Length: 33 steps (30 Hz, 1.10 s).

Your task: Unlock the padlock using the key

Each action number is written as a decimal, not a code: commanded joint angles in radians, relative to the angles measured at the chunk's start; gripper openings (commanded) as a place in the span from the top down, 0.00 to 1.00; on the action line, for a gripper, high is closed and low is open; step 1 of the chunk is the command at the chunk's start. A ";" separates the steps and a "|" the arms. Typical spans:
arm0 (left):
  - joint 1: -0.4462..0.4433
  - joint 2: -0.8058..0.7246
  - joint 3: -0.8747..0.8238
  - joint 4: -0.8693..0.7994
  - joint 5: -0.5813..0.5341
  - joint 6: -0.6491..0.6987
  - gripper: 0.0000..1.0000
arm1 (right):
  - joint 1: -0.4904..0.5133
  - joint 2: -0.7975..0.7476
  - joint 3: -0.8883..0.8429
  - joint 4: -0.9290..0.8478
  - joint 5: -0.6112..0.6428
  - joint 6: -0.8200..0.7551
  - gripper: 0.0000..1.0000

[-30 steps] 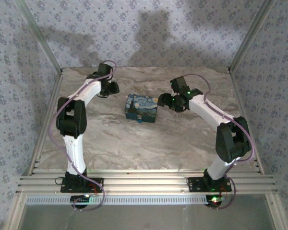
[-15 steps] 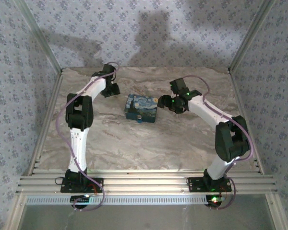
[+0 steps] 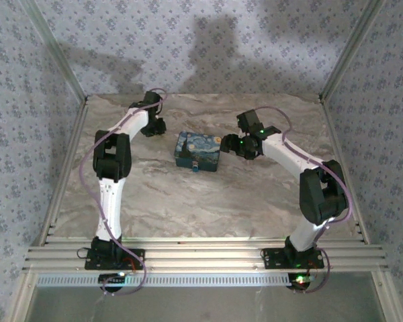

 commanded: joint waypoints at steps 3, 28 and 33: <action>-0.006 -0.073 -0.131 -0.005 0.046 0.012 0.85 | 0.001 -0.023 -0.012 -0.001 -0.014 -0.004 0.26; -0.062 -0.686 -0.798 0.126 0.107 -0.073 0.66 | 0.079 -0.247 -0.215 0.041 0.034 0.045 0.26; -0.143 -0.678 -0.842 0.155 0.113 -0.121 0.66 | 0.114 -0.245 -0.236 0.048 0.040 0.061 0.26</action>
